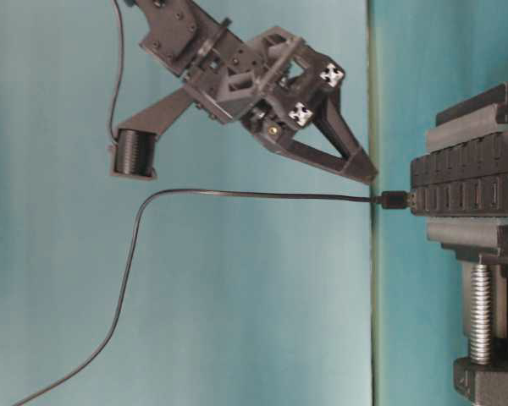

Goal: Insert the USB into the center port of the fixed hub
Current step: 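Lower the right gripper and close it on the black cable's plug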

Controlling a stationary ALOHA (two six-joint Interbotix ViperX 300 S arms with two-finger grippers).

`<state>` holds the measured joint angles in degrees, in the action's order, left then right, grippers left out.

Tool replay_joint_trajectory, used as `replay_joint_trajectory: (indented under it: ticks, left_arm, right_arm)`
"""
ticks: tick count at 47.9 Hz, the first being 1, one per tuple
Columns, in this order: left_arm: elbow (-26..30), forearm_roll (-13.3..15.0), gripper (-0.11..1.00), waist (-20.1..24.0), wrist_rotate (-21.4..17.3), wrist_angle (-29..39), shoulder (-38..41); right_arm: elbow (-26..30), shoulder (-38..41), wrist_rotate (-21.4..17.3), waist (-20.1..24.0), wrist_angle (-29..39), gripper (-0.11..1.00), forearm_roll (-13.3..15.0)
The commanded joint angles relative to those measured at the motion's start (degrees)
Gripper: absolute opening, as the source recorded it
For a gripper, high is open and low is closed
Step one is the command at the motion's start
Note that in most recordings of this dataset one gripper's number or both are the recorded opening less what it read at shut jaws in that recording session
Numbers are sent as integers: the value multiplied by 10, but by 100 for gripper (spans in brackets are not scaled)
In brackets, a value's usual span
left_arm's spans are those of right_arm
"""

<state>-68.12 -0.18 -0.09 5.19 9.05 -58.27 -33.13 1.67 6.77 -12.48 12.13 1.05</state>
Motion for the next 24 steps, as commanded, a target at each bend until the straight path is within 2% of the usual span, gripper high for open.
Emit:
replay_joint_trajectory:
  ticks: [1,10,15,18,24]
  left_arm:
    - [9,-1,0,0,1,-3,3]
    - [10,-1,0,0,1,-4,3]
    - [9,-1,0,0,1,-4,3]
    - [8,-1,0,0,1,-3,3]
    - [8,-1,0,0,1,-3,3]
  right_arm:
    - [12,-6,6,-1,-6,0,0]
    - [13,-6,6,-1,-11,7,0]
    - [13,-7,7,-1,-18,16,0]
    - [13,-7,6,-1,-23,26,0]
    - [13,-6,4,-1,-30,57,0]
